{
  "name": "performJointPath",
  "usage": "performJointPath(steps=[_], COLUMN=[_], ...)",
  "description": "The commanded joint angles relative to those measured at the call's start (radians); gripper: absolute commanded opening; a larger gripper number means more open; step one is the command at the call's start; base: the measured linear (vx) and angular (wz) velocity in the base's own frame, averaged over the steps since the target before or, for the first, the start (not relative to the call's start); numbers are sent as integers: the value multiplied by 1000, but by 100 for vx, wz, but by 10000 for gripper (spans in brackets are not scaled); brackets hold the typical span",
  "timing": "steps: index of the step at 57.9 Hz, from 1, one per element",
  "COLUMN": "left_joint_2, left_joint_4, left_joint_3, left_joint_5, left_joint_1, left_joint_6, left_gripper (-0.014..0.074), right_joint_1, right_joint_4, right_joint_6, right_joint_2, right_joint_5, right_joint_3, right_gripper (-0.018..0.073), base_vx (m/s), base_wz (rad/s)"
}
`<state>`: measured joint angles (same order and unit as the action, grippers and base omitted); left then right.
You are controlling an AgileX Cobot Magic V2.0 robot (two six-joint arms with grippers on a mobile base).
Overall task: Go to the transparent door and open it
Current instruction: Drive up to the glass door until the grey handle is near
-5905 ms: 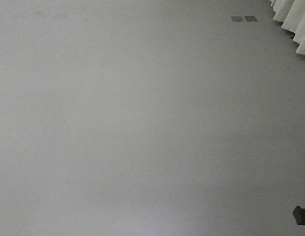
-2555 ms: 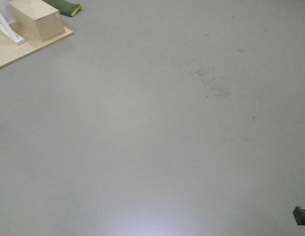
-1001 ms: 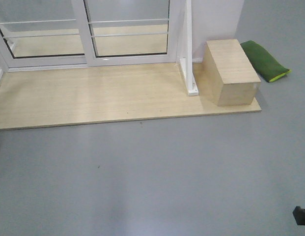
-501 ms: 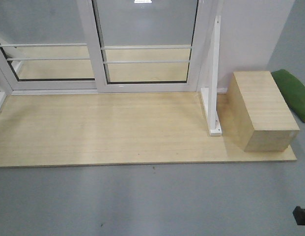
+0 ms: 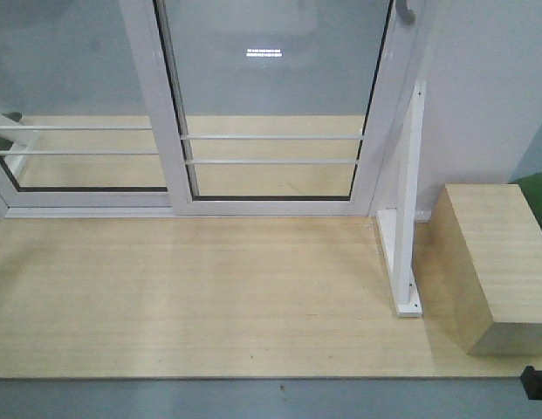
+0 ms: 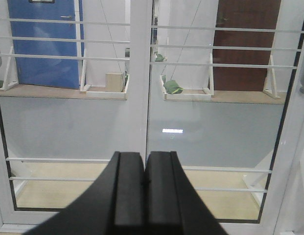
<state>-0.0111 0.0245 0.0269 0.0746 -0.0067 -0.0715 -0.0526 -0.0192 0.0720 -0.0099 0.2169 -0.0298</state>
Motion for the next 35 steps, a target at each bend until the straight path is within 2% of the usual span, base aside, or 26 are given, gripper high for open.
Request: performJointPath(steps=[1, 35], left_joint_2=[9, 9], left_joint_4=[-9, -9], left_joint_3=[28, 28], left_joint_5=[-80, -80], left_joint_1=[-4, -4], left_joint_6=[-10, -10], left_gripper=[-3, -3], right_joint_1=[-4, -4], right_joint_4=[-1, -1], right_joint_6=[3, 3], right_joint_2=[-14, -14], right_joint_5=[-86, -86], right_joint_3=[-14, -14], right_gripper=[-5, -5], base_vx=[47, 38], base_wz=[-2, -5])
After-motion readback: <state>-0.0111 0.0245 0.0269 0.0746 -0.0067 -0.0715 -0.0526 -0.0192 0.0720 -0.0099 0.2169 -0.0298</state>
